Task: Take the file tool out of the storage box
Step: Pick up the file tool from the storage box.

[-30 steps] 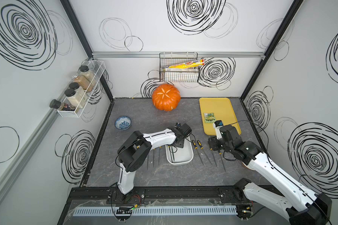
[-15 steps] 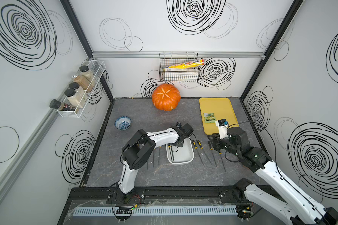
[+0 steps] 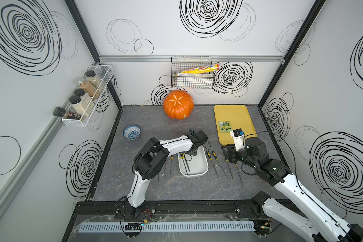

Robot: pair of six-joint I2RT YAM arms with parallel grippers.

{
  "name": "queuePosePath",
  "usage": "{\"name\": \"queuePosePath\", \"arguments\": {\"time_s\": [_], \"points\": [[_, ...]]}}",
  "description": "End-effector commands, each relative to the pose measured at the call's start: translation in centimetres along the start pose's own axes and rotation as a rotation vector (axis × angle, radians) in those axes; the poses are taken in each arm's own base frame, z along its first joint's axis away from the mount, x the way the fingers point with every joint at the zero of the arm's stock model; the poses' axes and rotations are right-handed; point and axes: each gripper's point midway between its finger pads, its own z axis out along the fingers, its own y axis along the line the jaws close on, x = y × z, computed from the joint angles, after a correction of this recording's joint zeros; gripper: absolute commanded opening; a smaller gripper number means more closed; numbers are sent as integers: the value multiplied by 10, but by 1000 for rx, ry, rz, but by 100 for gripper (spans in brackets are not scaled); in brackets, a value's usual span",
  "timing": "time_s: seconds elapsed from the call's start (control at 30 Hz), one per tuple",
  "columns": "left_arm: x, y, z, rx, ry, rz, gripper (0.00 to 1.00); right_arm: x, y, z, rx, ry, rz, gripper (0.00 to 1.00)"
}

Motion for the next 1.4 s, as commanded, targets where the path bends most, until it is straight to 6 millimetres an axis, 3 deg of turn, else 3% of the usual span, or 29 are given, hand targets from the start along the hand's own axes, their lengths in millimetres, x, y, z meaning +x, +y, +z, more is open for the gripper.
{"name": "queuePosePath", "arguments": {"time_s": [0.0, 0.1, 0.23, 0.3, 0.37, 0.43, 0.83, 0.93, 1.03, 1.13, 1.2, 1.23, 1.37], "points": [[8, -1, 16, -4, 54, 15, 68, 0, 5, 0, -26, -9, -10, 36], [15, -7, 25, 32, 91, 20, 60, -1, 6, -1, -31, -12, -12, 36], [14, -1, 18, 12, 76, 10, 59, -1, 6, -2, -36, -21, -11, 37], [13, -10, 16, 81, 74, 9, 59, 0, 7, -1, -39, -15, -12, 37], [12, -27, 11, 184, 70, 33, 50, 0, 6, 0, -36, -12, -12, 37], [9, -35, 3, 207, 39, 40, 49, 0, 6, -1, -36, -14, -12, 37], [-7, -15, -24, 103, -62, 5, 54, 1, 5, 0, -30, -19, -11, 38], [-5, 10, -18, -38, -65, -23, 61, 3, 5, 2, -34, -6, -10, 38], [9, 4, 2, 6, 16, -3, 62, 5, 6, 4, -39, 5, -11, 39], [17, -10, 10, 74, 57, 13, 62, 4, 7, 3, -44, 0, -12, 39], [18, -19, 10, 131, 72, 15, 55, 2, 7, 1, -46, -8, -14, 40], [18, -23, 10, 163, 75, 16, 48, 2, 8, 0, -49, -12, -14, 40], [21, -27, 11, 210, 94, 12, 32, 1, 8, -1, -48, -22, -13, 40]]}}
